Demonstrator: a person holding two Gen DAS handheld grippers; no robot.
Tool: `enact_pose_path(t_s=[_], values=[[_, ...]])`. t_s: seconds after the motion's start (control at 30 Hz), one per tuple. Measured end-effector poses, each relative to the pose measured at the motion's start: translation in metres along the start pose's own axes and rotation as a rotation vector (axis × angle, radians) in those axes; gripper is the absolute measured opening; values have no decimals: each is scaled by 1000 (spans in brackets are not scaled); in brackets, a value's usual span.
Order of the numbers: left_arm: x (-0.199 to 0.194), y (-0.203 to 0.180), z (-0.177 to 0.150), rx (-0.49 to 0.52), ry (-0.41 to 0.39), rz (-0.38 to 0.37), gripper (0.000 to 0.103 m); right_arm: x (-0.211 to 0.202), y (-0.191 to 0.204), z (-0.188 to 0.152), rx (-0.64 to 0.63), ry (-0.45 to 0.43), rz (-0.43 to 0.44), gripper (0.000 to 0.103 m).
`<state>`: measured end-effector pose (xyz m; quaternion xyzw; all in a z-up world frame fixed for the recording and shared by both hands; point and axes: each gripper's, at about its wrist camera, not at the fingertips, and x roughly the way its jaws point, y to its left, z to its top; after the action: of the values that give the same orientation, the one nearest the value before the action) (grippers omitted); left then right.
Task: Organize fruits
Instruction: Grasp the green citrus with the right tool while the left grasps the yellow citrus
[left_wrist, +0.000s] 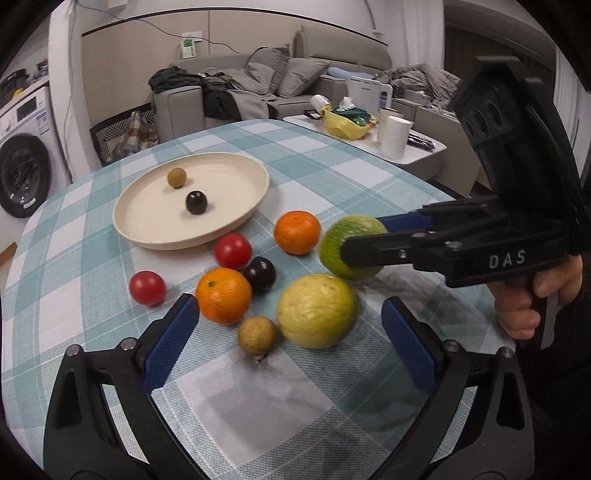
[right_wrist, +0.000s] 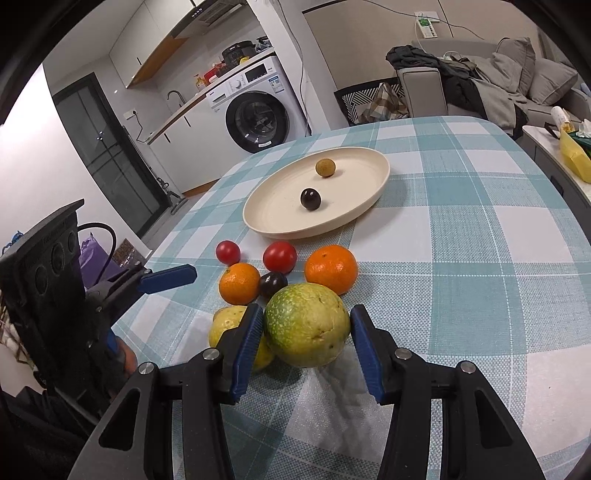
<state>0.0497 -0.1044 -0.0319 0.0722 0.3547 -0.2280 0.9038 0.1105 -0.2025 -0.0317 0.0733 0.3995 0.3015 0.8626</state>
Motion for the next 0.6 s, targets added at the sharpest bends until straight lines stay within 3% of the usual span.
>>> enact_pose_path(t_s=[0.2, 0.47, 0.6], values=[[12, -10, -2, 21, 44, -17, 74, 2, 1, -1, -4, 12, 2, 50], [19, -15, -1, 55, 61, -27, 63, 3, 1, -2, -6, 16, 6, 50], [21, -17, 0, 71, 65, -38, 50, 3, 1, -2, -7, 17, 3, 50]])
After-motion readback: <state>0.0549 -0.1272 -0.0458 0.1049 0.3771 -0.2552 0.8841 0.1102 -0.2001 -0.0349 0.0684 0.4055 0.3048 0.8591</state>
